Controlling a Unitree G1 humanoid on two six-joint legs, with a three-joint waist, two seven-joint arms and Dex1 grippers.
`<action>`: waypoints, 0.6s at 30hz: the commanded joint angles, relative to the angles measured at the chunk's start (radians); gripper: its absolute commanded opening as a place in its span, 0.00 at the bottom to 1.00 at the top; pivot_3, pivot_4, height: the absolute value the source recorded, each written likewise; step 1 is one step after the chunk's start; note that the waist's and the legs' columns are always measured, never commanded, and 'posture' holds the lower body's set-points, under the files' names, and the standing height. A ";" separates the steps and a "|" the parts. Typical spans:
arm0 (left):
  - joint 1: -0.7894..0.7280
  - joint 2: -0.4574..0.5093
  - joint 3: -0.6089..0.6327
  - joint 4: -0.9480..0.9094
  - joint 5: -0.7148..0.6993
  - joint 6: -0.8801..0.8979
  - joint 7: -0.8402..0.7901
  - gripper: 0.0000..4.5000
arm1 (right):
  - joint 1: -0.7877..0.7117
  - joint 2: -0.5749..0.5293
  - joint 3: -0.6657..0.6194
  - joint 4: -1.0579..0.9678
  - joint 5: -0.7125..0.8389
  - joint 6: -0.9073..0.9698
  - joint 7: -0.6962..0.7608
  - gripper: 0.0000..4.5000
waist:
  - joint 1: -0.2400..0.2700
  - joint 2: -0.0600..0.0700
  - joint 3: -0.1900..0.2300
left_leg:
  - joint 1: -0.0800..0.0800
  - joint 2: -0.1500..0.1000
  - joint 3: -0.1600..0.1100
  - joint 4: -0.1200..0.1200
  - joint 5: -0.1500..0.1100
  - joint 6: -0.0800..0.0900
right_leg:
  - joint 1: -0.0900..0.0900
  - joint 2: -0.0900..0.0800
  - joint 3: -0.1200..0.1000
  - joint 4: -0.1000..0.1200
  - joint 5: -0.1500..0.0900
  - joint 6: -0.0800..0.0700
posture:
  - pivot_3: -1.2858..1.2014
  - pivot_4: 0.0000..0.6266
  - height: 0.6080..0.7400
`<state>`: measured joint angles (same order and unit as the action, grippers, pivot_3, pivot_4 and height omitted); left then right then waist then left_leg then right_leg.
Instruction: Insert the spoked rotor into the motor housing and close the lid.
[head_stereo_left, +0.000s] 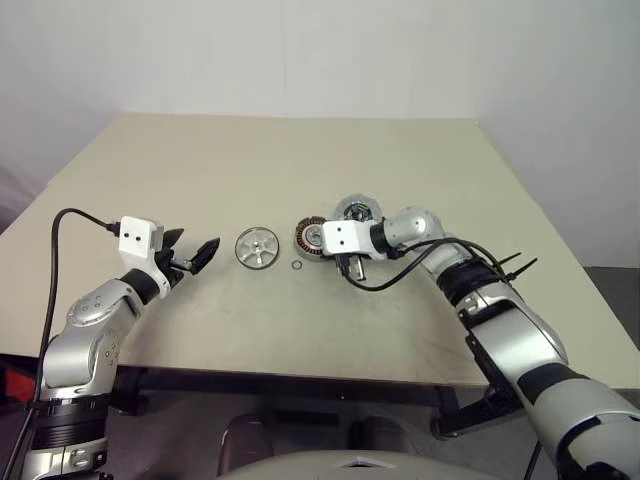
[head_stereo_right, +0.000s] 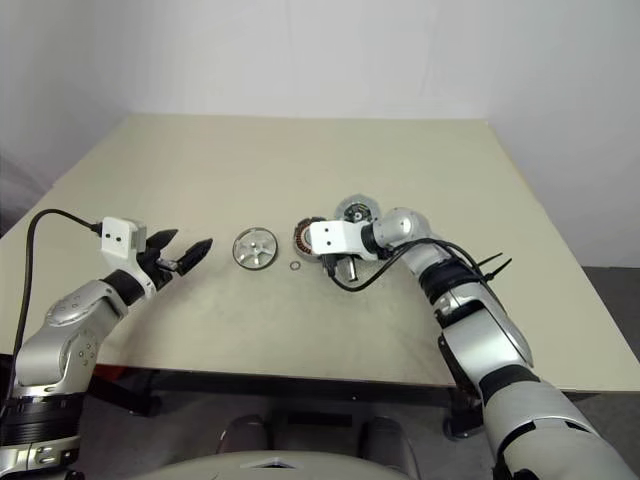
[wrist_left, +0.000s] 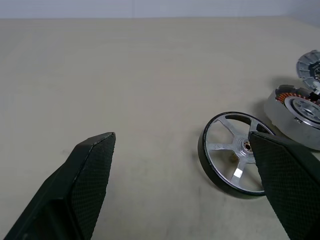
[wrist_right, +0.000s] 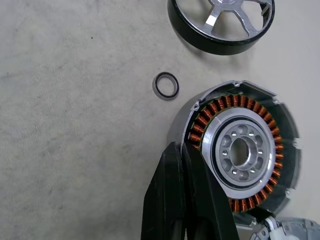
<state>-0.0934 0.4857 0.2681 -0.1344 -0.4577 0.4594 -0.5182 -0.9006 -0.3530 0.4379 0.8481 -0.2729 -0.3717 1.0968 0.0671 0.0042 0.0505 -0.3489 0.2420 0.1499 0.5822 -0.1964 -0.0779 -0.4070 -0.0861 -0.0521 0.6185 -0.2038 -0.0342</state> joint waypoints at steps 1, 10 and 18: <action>-0.003 0.000 0.011 -0.035 0.003 -0.026 0.004 1.00 | -0.040 -0.019 -0.003 0.028 -0.023 -0.019 -0.022 0.00 | 0.001 0.000 0.000 | 0.000 0.000 0.000 0.000 0.000 0.000 | 0.000 0.000 0.000 0.000 0.000 0.000 | 0.52 0.00 1.00; -0.007 -0.006 0.010 -0.028 0.008 -0.037 0.008 1.00 | -0.113 -0.091 -0.014 0.084 -0.054 -0.068 -0.031 0.00 | 0.004 0.000 0.000 | 0.000 0.000 0.000 0.002 0.000 0.000 | 0.000 -0.001 -0.001 0.001 0.000 0.000 | 0.52 0.00 1.00; -0.016 -0.007 0.008 -0.014 0.015 -0.044 0.001 1.00 | -0.120 -0.111 -0.017 0.109 -0.060 -0.090 -0.045 0.00 | 0.001 0.000 0.000 | -0.001 0.000 0.000 0.002 0.000 0.000 | -0.002 0.000 -0.001 0.000 0.000 0.000 | 0.52 0.00 1.00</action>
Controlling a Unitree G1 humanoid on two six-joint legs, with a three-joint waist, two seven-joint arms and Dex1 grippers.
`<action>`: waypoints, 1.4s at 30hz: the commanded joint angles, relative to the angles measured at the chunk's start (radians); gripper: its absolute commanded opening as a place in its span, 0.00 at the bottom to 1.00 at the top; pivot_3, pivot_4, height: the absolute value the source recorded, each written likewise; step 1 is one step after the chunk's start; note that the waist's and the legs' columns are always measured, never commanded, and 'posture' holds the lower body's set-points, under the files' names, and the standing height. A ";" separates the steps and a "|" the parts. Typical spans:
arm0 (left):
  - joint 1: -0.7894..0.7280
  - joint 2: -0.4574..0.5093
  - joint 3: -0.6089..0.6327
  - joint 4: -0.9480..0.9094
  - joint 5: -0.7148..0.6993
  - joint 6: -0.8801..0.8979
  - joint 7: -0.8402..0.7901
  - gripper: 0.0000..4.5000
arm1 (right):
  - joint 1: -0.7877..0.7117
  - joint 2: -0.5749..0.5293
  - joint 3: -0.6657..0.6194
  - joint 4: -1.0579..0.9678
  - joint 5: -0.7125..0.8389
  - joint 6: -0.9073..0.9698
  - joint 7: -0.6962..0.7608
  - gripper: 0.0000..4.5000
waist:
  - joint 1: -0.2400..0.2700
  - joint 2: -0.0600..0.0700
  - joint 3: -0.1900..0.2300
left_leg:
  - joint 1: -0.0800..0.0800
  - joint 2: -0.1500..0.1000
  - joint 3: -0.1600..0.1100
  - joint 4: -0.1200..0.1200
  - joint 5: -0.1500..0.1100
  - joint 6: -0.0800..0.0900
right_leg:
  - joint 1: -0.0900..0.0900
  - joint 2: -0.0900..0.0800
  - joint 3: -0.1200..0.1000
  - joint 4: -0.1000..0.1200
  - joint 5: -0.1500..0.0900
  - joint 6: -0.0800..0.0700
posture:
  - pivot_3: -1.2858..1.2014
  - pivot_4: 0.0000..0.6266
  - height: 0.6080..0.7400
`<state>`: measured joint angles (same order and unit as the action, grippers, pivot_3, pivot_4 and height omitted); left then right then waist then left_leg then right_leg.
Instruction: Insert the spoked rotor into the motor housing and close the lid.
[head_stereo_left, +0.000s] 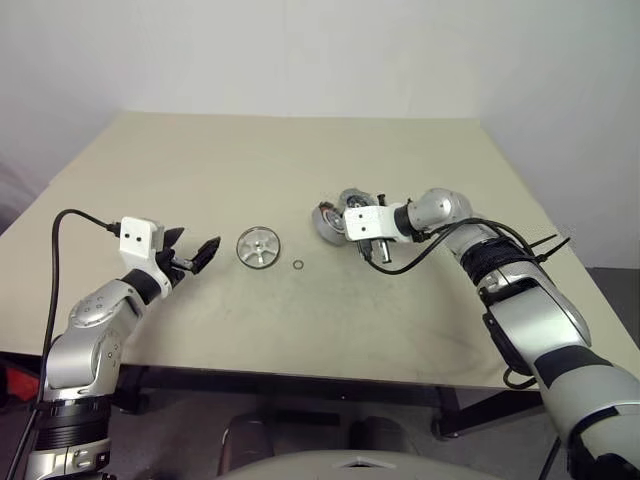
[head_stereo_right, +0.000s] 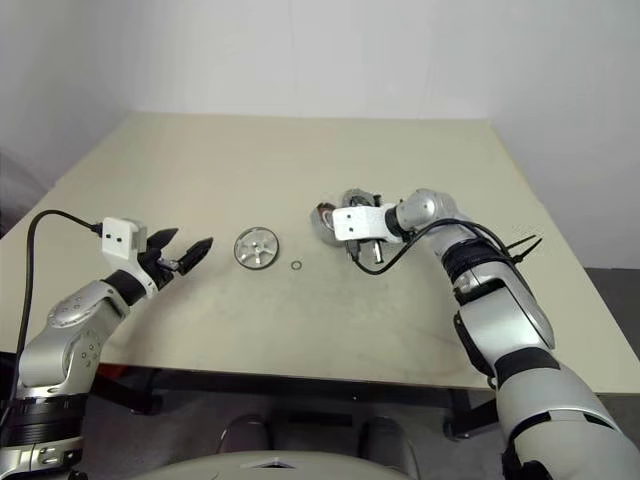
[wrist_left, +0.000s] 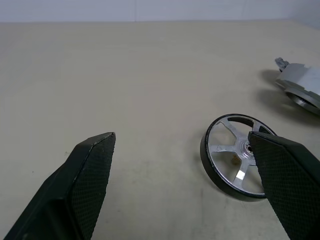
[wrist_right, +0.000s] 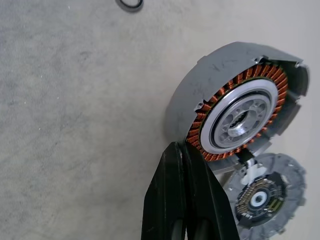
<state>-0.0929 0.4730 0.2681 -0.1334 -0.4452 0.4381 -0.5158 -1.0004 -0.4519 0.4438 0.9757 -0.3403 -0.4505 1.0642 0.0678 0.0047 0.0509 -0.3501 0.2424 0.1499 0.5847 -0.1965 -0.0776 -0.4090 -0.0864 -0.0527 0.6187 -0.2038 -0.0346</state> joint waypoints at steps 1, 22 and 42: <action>-0.018 0.006 0.008 -0.013 0.004 -0.023 -0.002 1.00 | -0.014 -0.012 -0.022 -0.024 0.008 -0.012 -0.011 0.00 | 0.001 0.000 0.000 | 0.000 0.000 0.000 0.000 0.000 0.000 | 0.000 0.000 0.000 0.000 0.000 0.000 | 0.52 0.00 1.00; -0.011 0.015 0.017 -0.028 0.004 -0.014 -0.003 1.00 | 0.034 0.070 -0.024 -0.078 0.011 0.017 -0.082 0.00 | -0.001 0.000 0.000 | 0.000 0.000 0.000 0.000 0.000 0.000 | -0.001 0.000 0.000 0.000 0.000 0.000 | 0.52 0.00 1.00; -0.013 0.014 0.011 -0.019 0.007 -0.011 -0.005 1.00 | 0.101 0.098 -0.096 -0.263 0.181 0.157 0.043 0.19 | -0.017 0.000 0.000 | 0.000 0.000 0.000 -0.001 0.000 0.000 | -0.001 0.000 0.000 0.000 0.000 -0.001 | 0.52 0.00 1.00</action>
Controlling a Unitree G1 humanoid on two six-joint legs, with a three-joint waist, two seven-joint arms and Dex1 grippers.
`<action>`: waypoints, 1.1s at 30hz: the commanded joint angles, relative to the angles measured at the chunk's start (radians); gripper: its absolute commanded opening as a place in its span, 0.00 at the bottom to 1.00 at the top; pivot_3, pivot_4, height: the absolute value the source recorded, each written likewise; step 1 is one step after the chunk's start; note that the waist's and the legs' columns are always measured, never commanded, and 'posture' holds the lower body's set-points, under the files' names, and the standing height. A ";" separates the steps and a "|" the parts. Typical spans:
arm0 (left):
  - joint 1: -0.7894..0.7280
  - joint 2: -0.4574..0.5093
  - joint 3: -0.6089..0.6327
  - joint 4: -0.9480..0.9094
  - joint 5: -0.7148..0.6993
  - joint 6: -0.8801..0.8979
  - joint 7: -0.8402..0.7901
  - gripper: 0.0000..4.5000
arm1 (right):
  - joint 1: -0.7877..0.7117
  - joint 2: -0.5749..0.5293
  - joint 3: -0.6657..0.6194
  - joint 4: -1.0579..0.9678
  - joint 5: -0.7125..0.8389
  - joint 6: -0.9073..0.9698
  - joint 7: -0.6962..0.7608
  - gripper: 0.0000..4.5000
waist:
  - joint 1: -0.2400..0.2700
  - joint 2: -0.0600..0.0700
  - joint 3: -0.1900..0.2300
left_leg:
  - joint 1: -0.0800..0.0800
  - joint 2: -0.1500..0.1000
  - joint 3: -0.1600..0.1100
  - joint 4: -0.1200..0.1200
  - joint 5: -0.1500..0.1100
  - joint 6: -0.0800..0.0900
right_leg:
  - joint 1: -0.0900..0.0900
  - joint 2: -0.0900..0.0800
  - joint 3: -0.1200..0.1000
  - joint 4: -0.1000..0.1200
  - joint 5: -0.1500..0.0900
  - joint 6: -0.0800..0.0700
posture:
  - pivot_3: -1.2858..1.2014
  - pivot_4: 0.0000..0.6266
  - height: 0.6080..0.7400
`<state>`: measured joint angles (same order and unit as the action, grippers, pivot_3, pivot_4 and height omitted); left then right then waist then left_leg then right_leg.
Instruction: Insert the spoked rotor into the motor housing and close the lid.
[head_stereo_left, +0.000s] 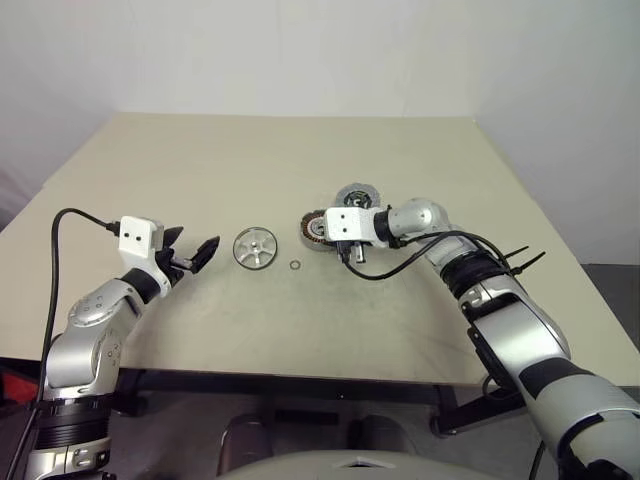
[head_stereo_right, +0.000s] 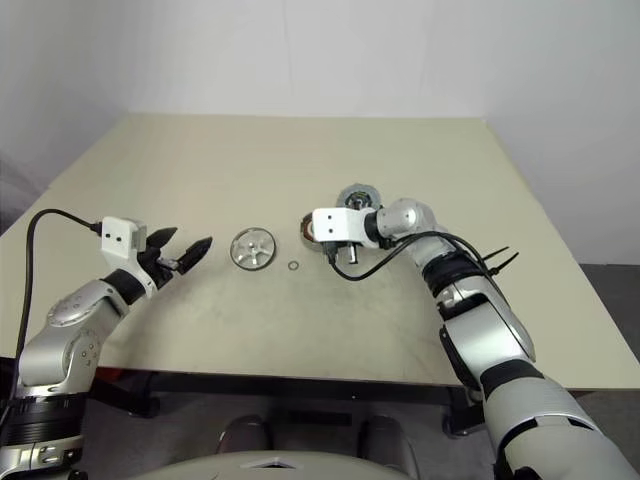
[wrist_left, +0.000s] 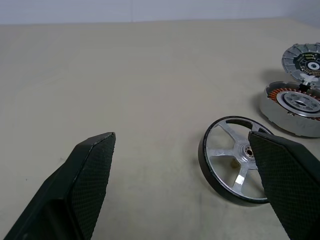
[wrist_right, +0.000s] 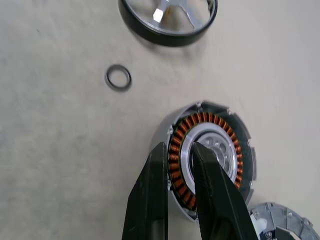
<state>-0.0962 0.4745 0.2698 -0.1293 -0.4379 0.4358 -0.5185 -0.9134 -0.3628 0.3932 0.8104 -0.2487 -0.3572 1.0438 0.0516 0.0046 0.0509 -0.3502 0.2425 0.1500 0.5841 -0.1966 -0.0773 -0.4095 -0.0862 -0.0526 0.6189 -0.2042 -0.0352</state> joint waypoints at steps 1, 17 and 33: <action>-0.011 0.012 0.009 -0.022 0.000 -0.008 -0.002 1.00 | 0.037 0.011 -0.050 -0.138 0.117 0.104 0.094 0.19 | -0.001 0.000 0.000 | 0.000 0.000 0.000 0.000 0.000 0.000 | 0.000 0.000 0.000 0.000 0.000 0.000 | 0.52 0.00 1.00; -0.017 0.037 0.008 -0.027 -0.004 0.020 -0.018 1.00 | 0.162 0.184 -0.064 -0.167 0.173 0.412 -0.016 0.19 | -0.003 0.000 0.000 | 0.002 0.000 0.000 -0.002 0.000 -0.001 | 0.002 0.000 0.000 -0.001 0.000 0.000 | 0.52 0.00 1.00; -0.006 0.052 0.010 -0.037 -0.002 0.029 -0.022 1.00 | 0.134 0.173 -0.057 -0.055 0.159 0.338 -0.055 0.51 | -0.006 0.000 0.000 | 0.002 0.000 0.000 -0.003 0.000 -0.001 | 0.002 0.000 0.000 -0.001 0.000 0.000 | 0.52 0.00 1.00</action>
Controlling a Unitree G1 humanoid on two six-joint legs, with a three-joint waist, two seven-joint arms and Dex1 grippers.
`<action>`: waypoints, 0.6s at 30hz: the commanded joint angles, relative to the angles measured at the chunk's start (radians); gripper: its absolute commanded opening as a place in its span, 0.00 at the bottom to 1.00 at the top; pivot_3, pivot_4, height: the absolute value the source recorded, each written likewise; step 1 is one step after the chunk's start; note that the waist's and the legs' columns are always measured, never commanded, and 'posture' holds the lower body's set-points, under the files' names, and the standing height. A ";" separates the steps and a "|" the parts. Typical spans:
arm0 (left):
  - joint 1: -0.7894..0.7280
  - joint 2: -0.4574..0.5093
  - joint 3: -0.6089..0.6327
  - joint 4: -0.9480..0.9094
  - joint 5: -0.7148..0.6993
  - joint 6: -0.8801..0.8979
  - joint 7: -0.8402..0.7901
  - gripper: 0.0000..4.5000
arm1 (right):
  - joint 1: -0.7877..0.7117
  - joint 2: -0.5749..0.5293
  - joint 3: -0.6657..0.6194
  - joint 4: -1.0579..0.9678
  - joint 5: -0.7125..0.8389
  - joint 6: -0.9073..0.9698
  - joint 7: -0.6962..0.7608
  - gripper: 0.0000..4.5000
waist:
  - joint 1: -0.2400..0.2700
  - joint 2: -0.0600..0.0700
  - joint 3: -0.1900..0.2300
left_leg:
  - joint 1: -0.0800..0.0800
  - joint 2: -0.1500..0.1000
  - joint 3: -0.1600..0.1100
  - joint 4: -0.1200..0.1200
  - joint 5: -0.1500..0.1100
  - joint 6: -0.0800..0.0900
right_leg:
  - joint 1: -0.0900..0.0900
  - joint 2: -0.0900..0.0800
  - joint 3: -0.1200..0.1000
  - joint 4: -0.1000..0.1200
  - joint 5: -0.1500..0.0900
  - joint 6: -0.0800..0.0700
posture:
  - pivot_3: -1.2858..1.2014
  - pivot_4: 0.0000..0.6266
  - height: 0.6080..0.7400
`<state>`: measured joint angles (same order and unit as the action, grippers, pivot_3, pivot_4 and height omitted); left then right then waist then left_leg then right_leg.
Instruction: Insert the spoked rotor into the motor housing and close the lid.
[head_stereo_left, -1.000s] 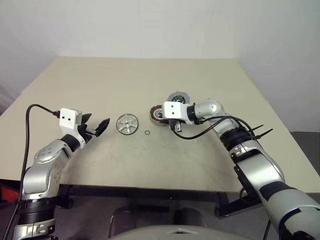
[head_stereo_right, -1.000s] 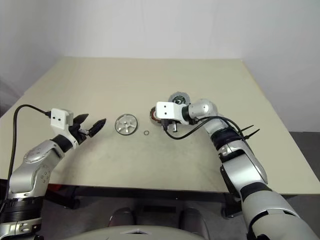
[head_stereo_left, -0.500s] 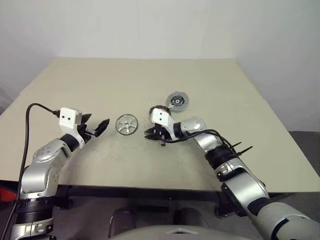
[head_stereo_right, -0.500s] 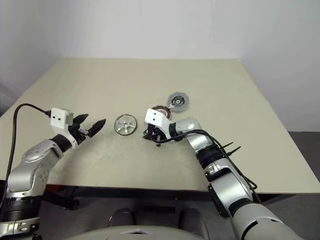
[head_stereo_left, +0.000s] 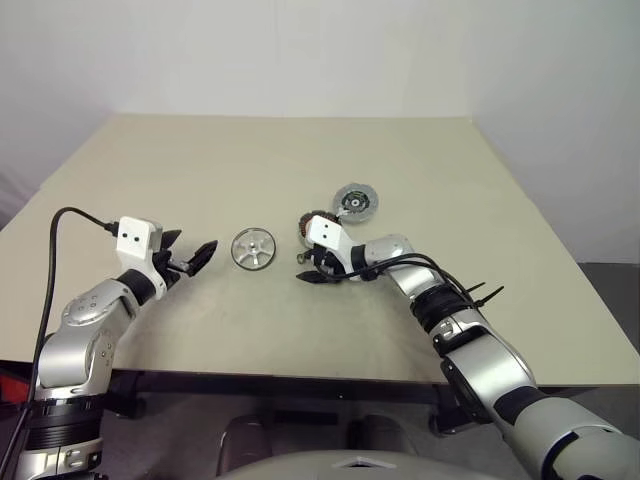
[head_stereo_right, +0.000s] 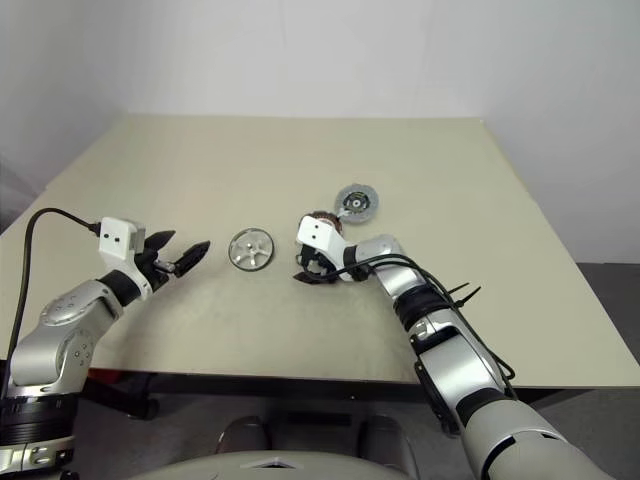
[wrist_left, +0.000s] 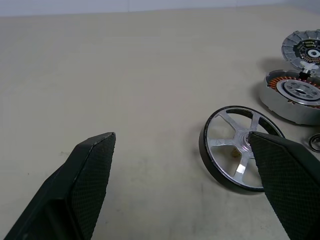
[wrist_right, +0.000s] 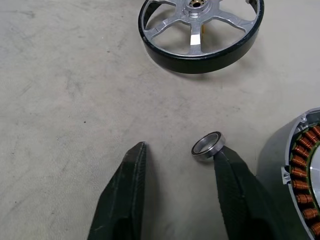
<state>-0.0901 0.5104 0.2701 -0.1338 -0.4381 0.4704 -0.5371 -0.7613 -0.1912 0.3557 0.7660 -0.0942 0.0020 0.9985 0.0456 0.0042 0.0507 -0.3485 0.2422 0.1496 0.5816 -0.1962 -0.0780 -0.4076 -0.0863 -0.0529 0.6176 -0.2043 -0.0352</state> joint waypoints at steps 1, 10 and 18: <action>-0.014 0.017 0.008 -0.032 0.000 -0.006 -0.004 1.00 | -0.018 0.001 -0.018 -0.009 0.002 -0.027 -0.013 0.51 | 0.000 0.000 0.000 | 0.000 0.000 0.000 0.000 0.000 0.000 | 0.000 0.000 0.000 0.000 0.000 0.000 | 0.52 0.00 1.00; -0.015 0.022 0.008 -0.026 0.002 -0.008 -0.009 1.00 | -0.012 0.007 -0.020 -0.067 0.020 -0.022 -0.001 0.51 | 0.000 0.000 0.000 | 0.000 0.000 0.000 0.000 0.000 0.000 | 0.000 0.000 0.000 0.000 0.000 0.000 | 0.52 0.00 1.00; -0.018 0.023 0.014 -0.015 0.004 -0.012 -0.007 1.00 | -0.016 0.008 -0.023 -0.110 0.021 0.001 -0.011 0.51 | 0.001 0.000 0.000 | 0.000 0.000 0.000 0.000 0.000 0.000 | 0.000 0.000 0.000 0.000 0.000 0.000 | 0.52 0.00 1.00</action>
<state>-0.0922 0.5179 0.2700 -0.1320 -0.4354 0.4704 -0.5407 -0.7607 -0.1838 0.3559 0.6975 -0.0871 0.0031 0.9962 0.0461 0.0042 0.0507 -0.3484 0.2421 0.1496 0.5816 -0.1962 -0.0780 -0.4076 -0.0863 -0.0529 0.6176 -0.2043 -0.0352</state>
